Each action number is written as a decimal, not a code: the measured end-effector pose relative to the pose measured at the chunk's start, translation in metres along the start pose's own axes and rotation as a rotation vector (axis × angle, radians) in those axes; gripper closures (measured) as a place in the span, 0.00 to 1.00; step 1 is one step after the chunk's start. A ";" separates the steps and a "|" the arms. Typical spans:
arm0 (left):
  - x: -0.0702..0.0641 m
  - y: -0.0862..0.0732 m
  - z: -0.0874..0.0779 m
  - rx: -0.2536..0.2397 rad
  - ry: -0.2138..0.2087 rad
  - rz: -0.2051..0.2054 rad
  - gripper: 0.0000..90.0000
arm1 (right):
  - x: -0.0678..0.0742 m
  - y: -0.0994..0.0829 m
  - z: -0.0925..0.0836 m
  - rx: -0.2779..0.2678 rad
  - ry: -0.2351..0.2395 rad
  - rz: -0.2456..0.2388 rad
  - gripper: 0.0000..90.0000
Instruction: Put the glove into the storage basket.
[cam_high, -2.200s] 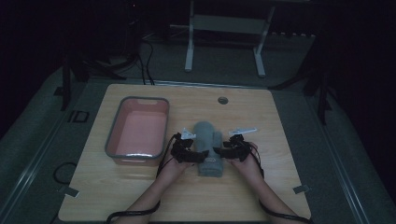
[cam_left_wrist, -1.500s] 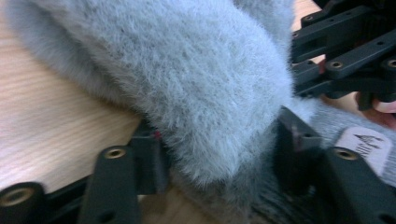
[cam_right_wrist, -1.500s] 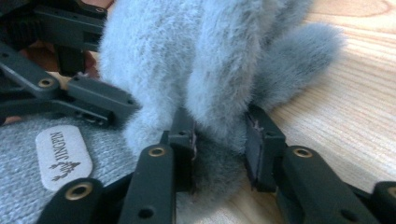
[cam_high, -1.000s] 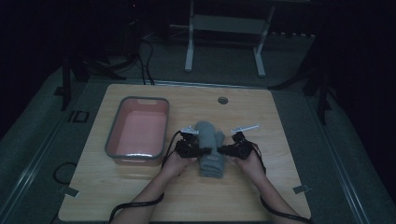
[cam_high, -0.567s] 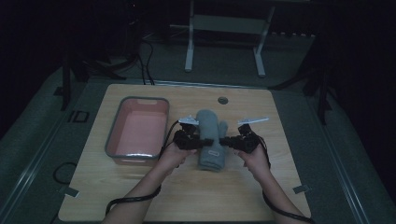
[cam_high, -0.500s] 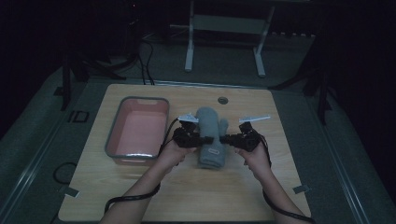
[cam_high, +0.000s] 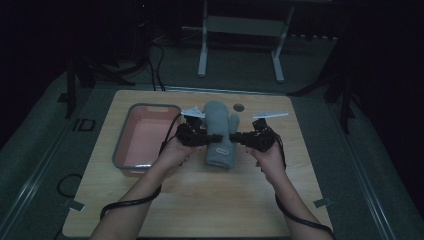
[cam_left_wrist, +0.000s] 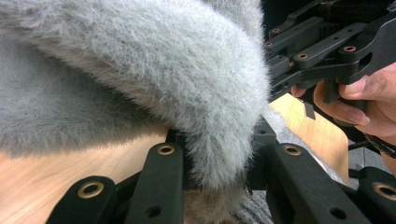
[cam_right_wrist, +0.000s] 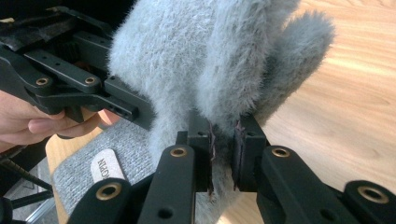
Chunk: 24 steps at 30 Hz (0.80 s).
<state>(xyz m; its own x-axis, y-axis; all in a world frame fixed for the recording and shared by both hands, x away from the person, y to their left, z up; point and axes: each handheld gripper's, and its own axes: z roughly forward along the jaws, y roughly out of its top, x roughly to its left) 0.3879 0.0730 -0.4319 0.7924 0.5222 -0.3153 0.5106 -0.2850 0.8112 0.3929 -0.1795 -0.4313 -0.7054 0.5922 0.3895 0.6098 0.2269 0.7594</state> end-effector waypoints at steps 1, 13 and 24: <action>0.001 0.000 -0.004 -0.001 0.004 0.000 0.82 | 0.002 0.003 0.002 -0.001 0.003 -0.002 0.89; 0.026 0.000 -0.058 -0.002 0.055 0.008 0.82 | 0.037 0.034 0.042 -0.007 0.027 -0.037 0.90; 0.053 -0.014 -0.118 -0.012 0.136 -0.007 0.82 | 0.069 0.061 0.094 0.011 0.092 -0.043 0.90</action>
<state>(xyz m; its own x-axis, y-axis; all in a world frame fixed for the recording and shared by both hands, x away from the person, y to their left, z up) 0.3834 0.1990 -0.4018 0.7358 0.6283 -0.2525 0.5114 -0.2712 0.8154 0.4153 -0.0524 -0.4070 -0.7611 0.5080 0.4033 0.5817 0.2597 0.7708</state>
